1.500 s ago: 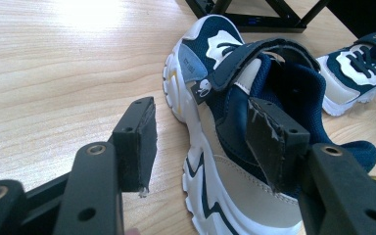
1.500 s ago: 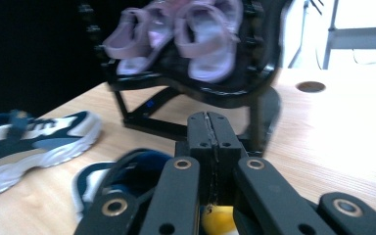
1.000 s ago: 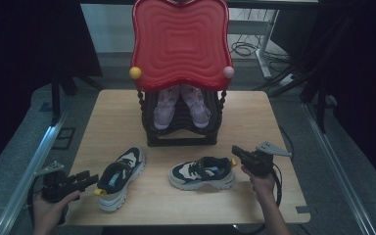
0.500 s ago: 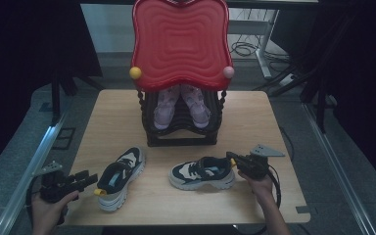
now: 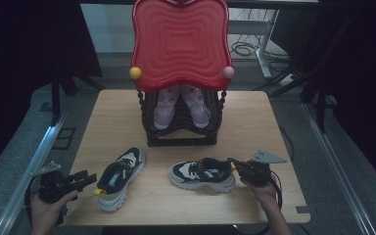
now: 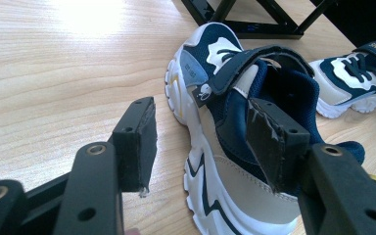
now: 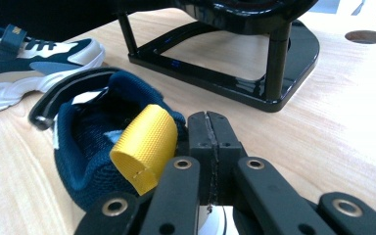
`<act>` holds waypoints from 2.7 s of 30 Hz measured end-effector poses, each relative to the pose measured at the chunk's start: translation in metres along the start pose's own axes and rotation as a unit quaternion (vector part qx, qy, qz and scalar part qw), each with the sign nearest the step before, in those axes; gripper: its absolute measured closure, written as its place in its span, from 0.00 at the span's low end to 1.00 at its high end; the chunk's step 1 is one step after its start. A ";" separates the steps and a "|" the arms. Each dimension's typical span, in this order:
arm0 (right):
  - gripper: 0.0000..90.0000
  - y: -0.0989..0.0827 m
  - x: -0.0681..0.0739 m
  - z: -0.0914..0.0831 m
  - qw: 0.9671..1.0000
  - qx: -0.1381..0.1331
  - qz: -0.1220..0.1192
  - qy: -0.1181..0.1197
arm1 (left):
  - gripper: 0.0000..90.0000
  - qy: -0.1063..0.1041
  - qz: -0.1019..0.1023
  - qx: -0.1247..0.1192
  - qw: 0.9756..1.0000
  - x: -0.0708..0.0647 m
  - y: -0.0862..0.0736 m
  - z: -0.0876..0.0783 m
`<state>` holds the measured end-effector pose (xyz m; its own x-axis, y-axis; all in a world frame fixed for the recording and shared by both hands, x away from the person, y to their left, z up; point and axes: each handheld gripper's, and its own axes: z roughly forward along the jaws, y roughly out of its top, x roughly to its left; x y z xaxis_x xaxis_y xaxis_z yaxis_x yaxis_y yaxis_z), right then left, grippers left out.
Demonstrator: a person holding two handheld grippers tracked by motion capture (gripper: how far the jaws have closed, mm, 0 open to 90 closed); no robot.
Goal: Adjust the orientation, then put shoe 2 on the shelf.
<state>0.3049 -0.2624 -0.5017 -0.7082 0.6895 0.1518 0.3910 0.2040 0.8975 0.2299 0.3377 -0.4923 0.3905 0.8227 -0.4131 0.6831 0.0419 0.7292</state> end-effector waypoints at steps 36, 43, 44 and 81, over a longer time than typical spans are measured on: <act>1.00 -0.025 0.052 -0.034 1.000 0.006 -0.013 0.009 | 0.50 0.001 -0.001 -0.009 1.000 0.001 0.001 -0.006; 1.00 -0.025 0.057 -0.032 1.000 0.009 -0.016 0.017 | 0.50 -0.001 0.001 -0.010 1.000 -0.001 0.002 -0.006; 1.00 -0.025 0.057 -0.032 1.000 0.009 -0.015 0.019 | 0.50 -0.002 0.001 -0.011 1.000 -0.001 0.003 -0.007; 0.82 -0.023 0.039 -0.036 0.998 -0.042 0.045 0.015 | 0.51 -0.023 0.024 -0.029 0.999 -0.016 0.010 -0.001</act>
<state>0.2465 -0.2654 -0.5016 -0.6907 0.6804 0.2449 0.4043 0.0825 0.9109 0.2302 0.3250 -0.4779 0.4500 0.7983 -0.4002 0.6269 0.0367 0.7782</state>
